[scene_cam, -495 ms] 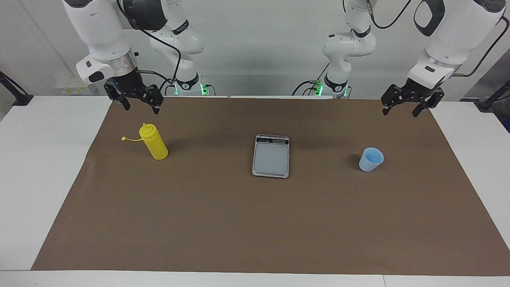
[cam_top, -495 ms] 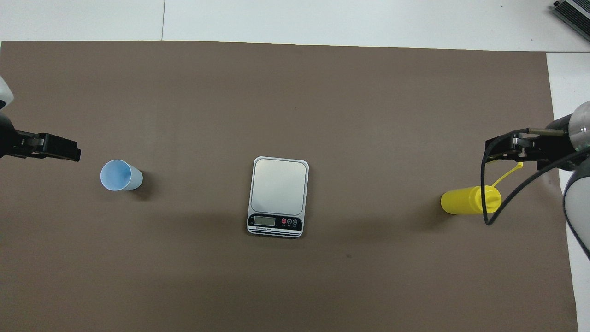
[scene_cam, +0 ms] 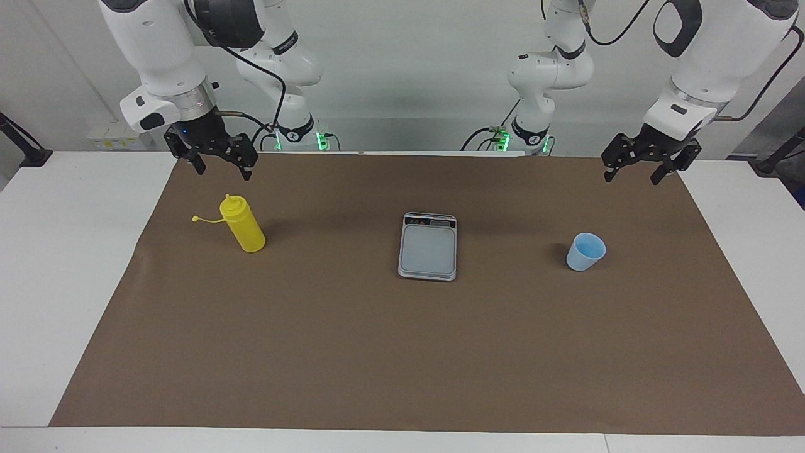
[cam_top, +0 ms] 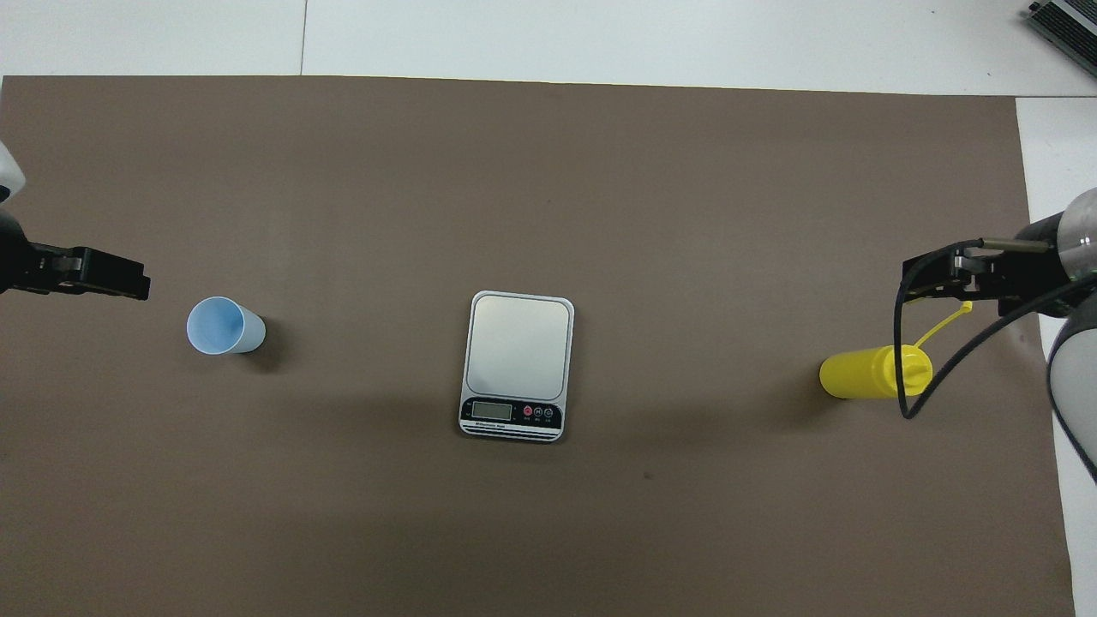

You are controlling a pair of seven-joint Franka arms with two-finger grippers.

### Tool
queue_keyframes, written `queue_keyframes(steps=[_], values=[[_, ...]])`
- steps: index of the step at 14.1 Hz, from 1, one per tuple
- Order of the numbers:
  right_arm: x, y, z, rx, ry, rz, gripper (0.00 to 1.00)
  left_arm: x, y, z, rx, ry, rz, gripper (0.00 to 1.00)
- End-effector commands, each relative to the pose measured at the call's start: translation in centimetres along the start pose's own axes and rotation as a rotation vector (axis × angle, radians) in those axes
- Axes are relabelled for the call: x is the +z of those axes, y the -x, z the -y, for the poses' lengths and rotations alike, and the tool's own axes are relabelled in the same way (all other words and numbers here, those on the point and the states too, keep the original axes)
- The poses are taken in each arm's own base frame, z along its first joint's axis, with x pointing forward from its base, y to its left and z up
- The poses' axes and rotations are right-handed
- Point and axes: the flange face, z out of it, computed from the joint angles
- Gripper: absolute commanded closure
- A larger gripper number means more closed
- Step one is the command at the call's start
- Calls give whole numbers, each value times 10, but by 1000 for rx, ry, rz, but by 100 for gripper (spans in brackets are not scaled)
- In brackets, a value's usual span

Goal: Pour seasoning into cup on scale with both arms
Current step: 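Reach the left gripper to the light blue cup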

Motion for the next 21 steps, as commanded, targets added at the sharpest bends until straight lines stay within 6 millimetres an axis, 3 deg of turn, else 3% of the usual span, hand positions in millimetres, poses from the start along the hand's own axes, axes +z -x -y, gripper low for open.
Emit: queue_keyframes(steps=[1, 3, 7, 9, 13, 16, 19, 21], values=[[0, 4, -4, -10, -2, -4, 0, -2, 2, 5, -21, -10, -5, 0], [0, 4, -4, -10, -2, -6, 0, -7, 4, 6, -27, -9, 11, 0], [0, 4, -4, -10, -2, -4, 0, 13, 2, 20, -51, -11, -11, 0], [-1, 4, -4, -10, -2, -7, 0, 50, -2, 25, -62, -11, -11, 0], [0, 4, -4, -10, -2, -6, 0, 127, 0, 57, -120, -11, -18, 0], [0, 4, -4, -10, -2, -6, 0, 173, 17, 66, -208, -10, -10, 0], [0, 4, -3, -12, -2, -4, 0, 211, 24, 60, -248, -7, -39, 0], [0, 4, -4, -10, -2, -4, 0, 220, 28, 61, -253, -7, -43, 0]])
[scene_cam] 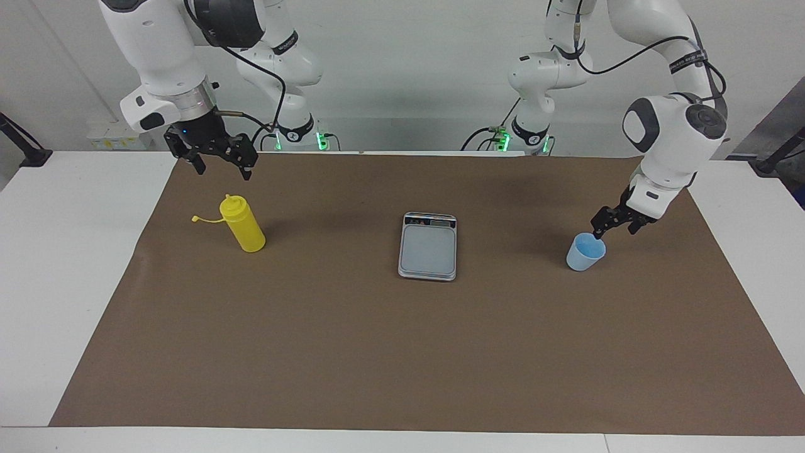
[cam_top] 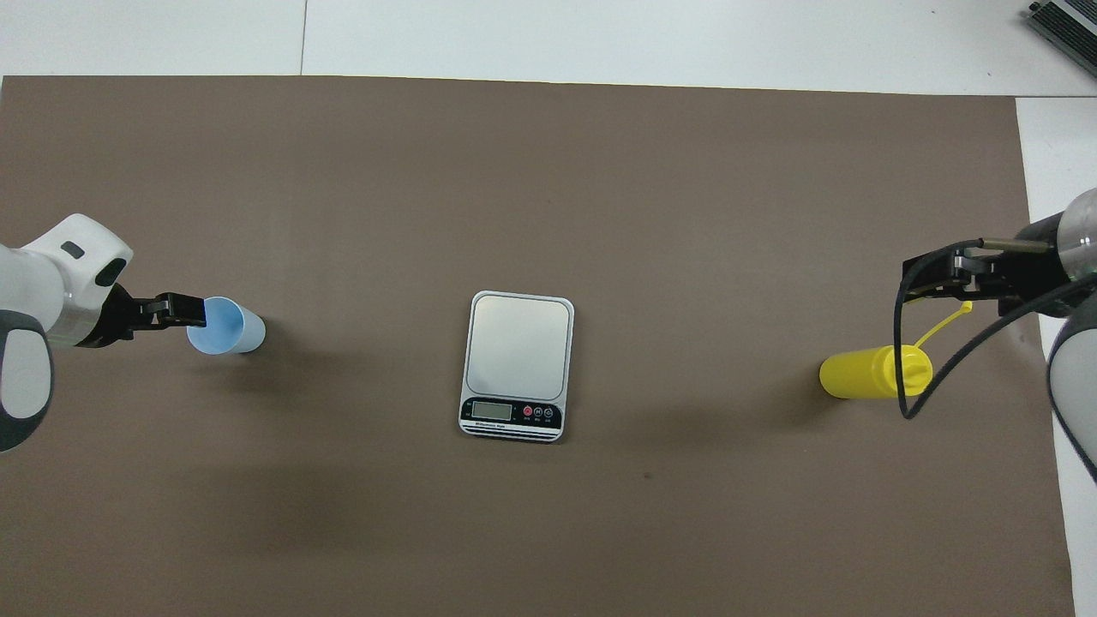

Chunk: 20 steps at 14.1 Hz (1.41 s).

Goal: Pour seasoning into cup on scale with both arms
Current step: 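Reach the left gripper to the light blue cup, then grasp the light blue cup with the left gripper and lift it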

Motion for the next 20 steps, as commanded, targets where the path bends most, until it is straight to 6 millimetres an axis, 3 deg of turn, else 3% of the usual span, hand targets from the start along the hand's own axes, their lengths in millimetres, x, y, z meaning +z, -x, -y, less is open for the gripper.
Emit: queue_keyframes(steps=[1, 8, 10, 11, 12, 16, 18, 20], values=[[0, 4, -4, -10, -2, -4, 0, 7, 9, 1, -22, 1, -21, 0], [0, 4, -4, -10, -2, -6, 0, 56, 14, 1, -50, 19, 0, 3], [0, 4, -4, -10, -2, -6, 0, 56, 14, -2, -51, 21, -1, 62], [0, 4, -4, -10, -2, -6, 0, 56, 14, -2, -49, 21, -1, 86], [0, 4, -4, -10, -2, -4, 0, 56, 14, -4, -40, 21, -3, 100], [-1, 4, -4, -10, -2, -7, 0, 57, 14, -15, -11, 22, -16, 100], [0, 4, -4, -10, -2, -6, 0, 46, 3, -17, -9, 23, -16, 100], [0, 4, -4, -10, -2, -6, 0, 19, -10, -21, -1, 25, -9, 100]])
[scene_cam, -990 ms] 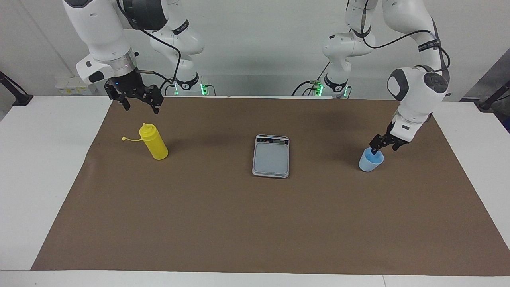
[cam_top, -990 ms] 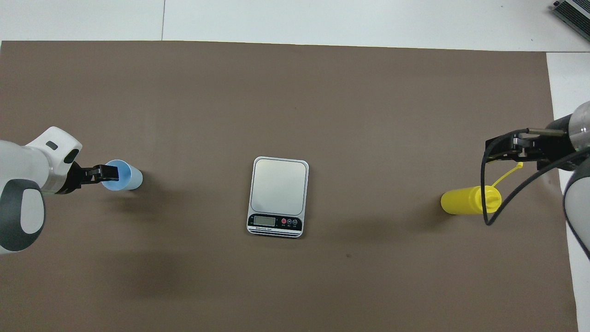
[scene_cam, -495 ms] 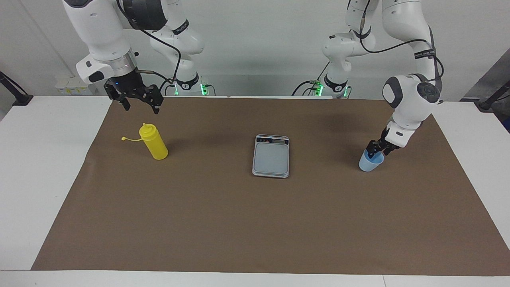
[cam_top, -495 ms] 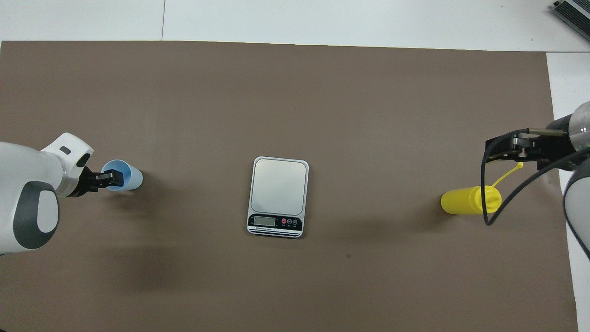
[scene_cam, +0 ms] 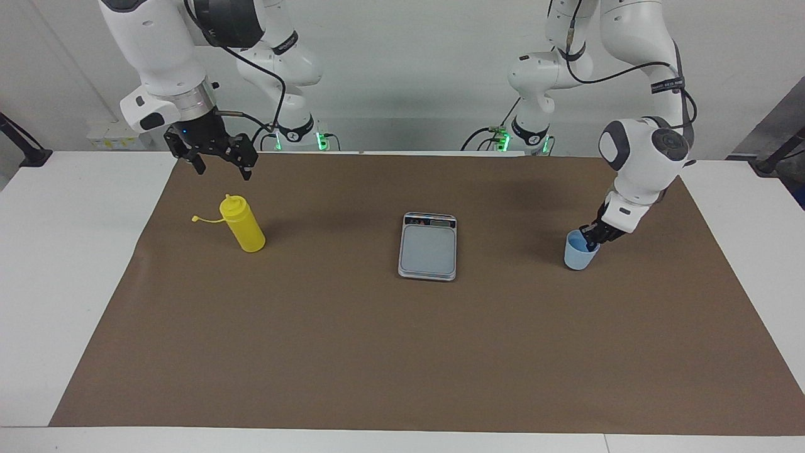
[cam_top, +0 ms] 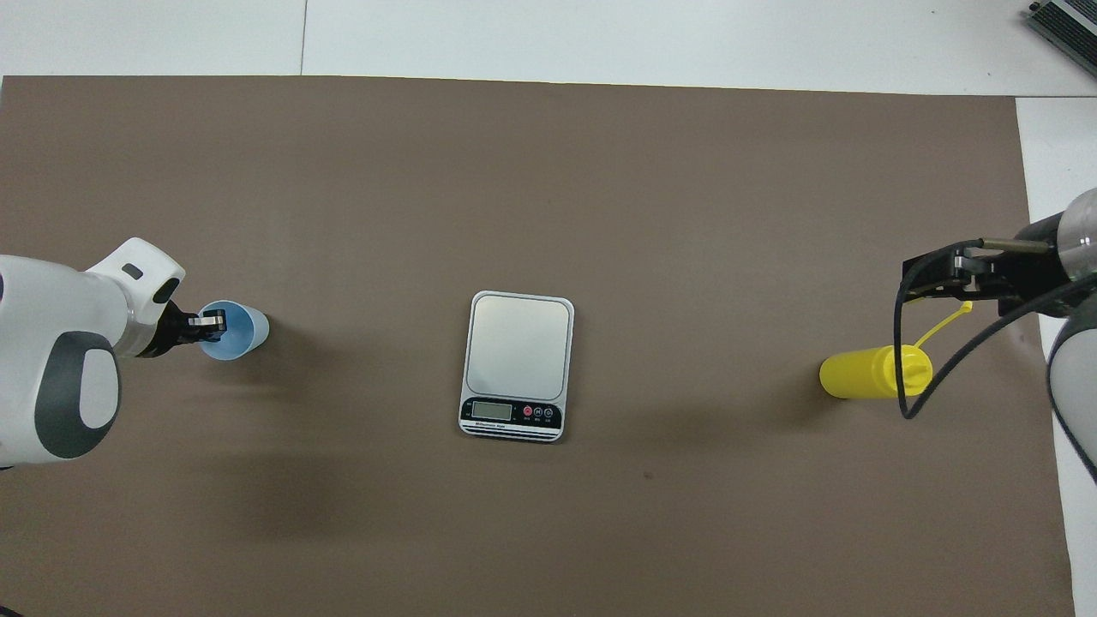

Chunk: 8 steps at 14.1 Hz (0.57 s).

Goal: Pour seasoning into cup on scale with both arms
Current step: 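Grasp the light blue cup with the left gripper and lift it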

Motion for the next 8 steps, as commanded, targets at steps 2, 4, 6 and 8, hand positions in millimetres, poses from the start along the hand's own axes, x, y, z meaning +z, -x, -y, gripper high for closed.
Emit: queue_keyframes(steps=[2, 4, 6, 8], values=[[-1, 4, -4, -10, -2, -7, 0, -70, -32, -15, 20, 15, 13, 100], [0, 4, -4, -12, -2, -4, 0, -110, -38, -49, 69, 20, 2, 100], [-1, 4, -4, -10, -2, -7, 0, -135, -34, -80, 117, 23, 8, 100], [0, 4, -4, -10, -2, -4, 0, -151, -24, -119, 164, 25, 11, 100]])
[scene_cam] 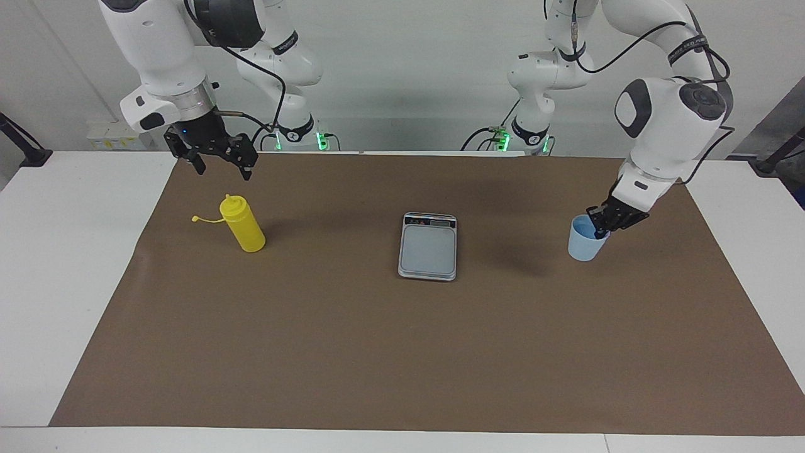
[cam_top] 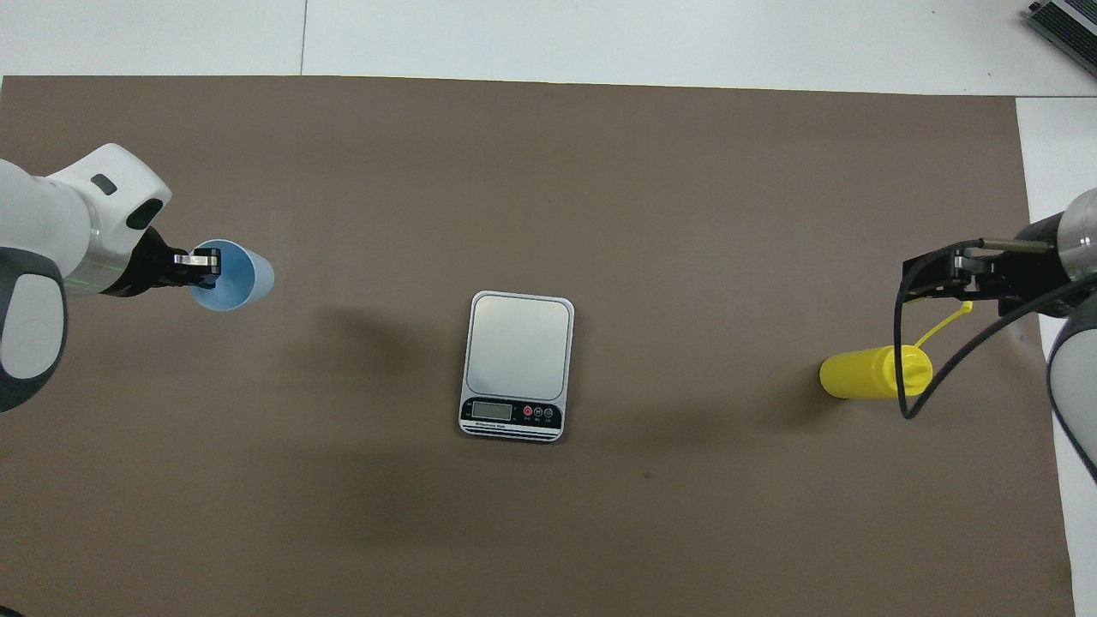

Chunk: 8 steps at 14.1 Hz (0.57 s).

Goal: Pour seasoning into cup on scale with both arms
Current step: 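Carry the cup with the left gripper over the scale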

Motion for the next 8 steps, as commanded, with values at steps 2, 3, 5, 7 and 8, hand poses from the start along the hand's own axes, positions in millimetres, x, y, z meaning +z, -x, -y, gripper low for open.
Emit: queue_keyframes(steps=[2, 3, 5, 7, 8], values=[[0, 4, -4, -10, -2, -6, 0, -7, 17, -90, 60, 12, 15, 100], [0, 4, -4, -10, -2, -7, 0, -1, 24, -118, 76, 10, 23, 100], [0, 4, -4, -10, -2, -6, 0, 14, 36, -169, 61, 18, 18, 100], [0, 4, -4, -10, -2, -6, 0, 23, 41, -195, 73, 32, 4, 100], [0, 4, -4, -10, -2, -6, 0, 28, 45, -209, 79, 37, 7, 100]])
